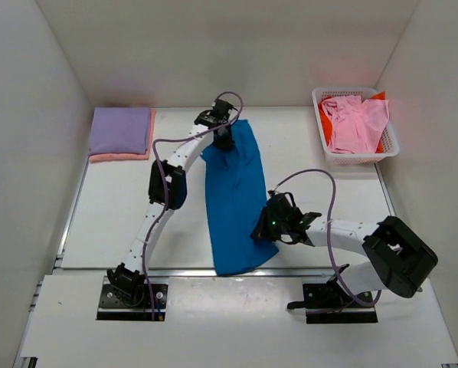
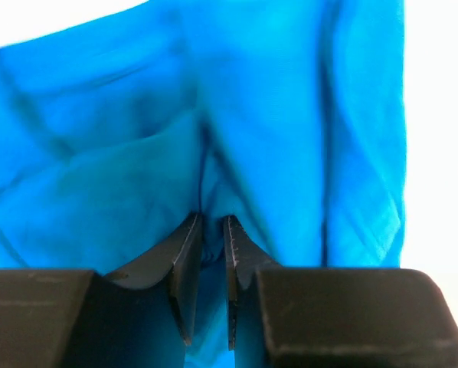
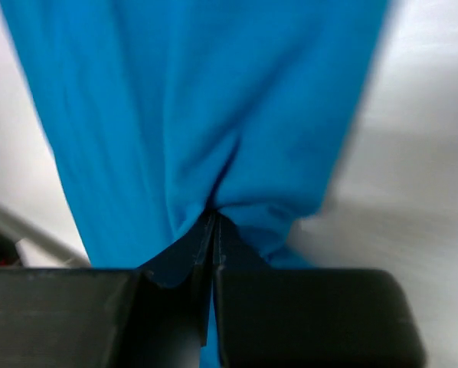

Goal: Fold and stack the t-shirts
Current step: Rotate the tshirt 90 degrees

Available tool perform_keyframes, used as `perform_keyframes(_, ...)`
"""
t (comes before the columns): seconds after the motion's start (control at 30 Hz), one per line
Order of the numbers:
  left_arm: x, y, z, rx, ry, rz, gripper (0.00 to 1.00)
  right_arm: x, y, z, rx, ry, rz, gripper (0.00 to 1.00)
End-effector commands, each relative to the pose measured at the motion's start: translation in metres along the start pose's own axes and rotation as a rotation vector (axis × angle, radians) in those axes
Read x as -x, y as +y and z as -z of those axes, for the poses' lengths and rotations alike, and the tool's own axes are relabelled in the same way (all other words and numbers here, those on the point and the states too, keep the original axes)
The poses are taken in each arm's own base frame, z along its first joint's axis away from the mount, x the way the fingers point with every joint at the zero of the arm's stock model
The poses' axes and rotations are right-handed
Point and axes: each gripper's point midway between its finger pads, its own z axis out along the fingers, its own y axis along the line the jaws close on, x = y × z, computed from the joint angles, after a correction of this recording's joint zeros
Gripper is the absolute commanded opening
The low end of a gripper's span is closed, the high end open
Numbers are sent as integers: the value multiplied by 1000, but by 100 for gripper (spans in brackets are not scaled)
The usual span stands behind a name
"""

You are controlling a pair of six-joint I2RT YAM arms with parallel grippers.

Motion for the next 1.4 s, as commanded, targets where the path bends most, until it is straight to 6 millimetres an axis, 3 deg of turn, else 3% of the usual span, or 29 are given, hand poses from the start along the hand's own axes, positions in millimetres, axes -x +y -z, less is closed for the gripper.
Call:
perform_keyframes(0.0,-29,-10,2,-3,124,-57,28,-30,11,-14,29,84,-60,1)
perform_keyframes(0.07,-23,-5,-5,-7,96,-69,29,-41,14,-22,41,122,-37,1)
perform_keyframes(0.13,-31,6,-6,5,102,-69,30,-51,11,-30,38,166,-8,2)
perform_keyframes(0.27,0,16,-11,-10,7,-20,32,-55,8,-38,41,194,39,2)
perform_keyframes(0.33,44,11,1,-37,-100,-23,33,-50,7,-38,34,185,47,2)
perform_keyframes(0.4,70,21,3,-48,-170,3,32,-50,6,-38,44,183,68,2)
perform_keyframes(0.47,72,36,3,-52,-174,49,32,-46,11,-40,49,183,85,2)
perform_keyframes(0.57,92,45,15,-60,-220,94,32,-45,11,-42,33,193,124,2)
perform_keyframes(0.67,116,43,36,-40,-279,73,36,-36,17,-41,57,164,152,2)
perform_keyframes(0.77,141,20,76,-129,-350,57,38,-27,22,-41,71,137,198,4)
perform_keyframes(0.83,165,2,119,-228,-427,69,40,-18,25,-41,75,120,239,7)
perform_keyframes(0.9,166,-2,140,-259,-439,75,39,-3,32,-37,74,75,294,12)
perform_keyframes(0.93,176,-7,174,-286,-485,71,40,4,37,-33,76,47,318,18)
perform_keyframes(0.97,163,-3,169,-269,-450,61,40,13,40,-27,69,22,338,21)
perform_keyframes(1.03,135,4,194,-233,-403,50,42,37,60,-11,78,-64,382,32)
perform_keyframes(1.07,121,2,200,-225,-373,41,42,45,58,-1,32,-92,400,35)
perform_keyframes(1.17,30,19,221,-179,-233,-6,45,68,54,24,12,-115,351,47)
perform_keyframes(1.2,12,22,221,-181,-208,-6,46,71,51,34,38,-101,327,49)
perform_keyframes(1.27,-60,38,233,-163,-119,-7,48,57,31,44,16,-41,318,50)
perform_keyframes(1.3,-70,33,255,-189,-151,-18,48,60,26,50,7,-55,312,51)
perform_keyframes(1.33,-109,50,242,-141,-80,-11,49,46,17,52,6,-15,305,51)
perform_keyframes(1.37,-135,57,247,-143,-61,-3,48,41,6,54,-2,-12,286,51)
